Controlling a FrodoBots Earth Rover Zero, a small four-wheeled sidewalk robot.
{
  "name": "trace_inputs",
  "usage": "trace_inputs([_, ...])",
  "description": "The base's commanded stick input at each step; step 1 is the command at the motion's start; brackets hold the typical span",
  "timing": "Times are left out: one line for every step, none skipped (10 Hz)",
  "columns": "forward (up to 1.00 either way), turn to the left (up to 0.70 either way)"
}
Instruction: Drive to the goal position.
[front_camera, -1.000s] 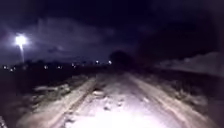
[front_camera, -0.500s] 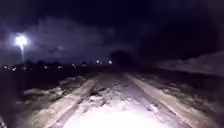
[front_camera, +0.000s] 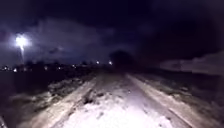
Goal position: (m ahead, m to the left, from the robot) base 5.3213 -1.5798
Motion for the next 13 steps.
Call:
trace_inputs([0.85,0.00])
trace_inputs([0.85,0.00])
trace_inputs([0.85,0.00])
trace_inputs([0.85,0.00])
trace_inputs([0.85,0.00])
trace_inputs([0.85,0.00])
trace_inputs([0.85,0.00])
trace_inputs([0.85,0.00])
trace_inputs([0.85,0.00])
trace_inputs([0.85,0.00])
trace_inputs([0.85,0.00])
trace_inputs([0.85,0.00])
trace_inputs([0.85,0.00])
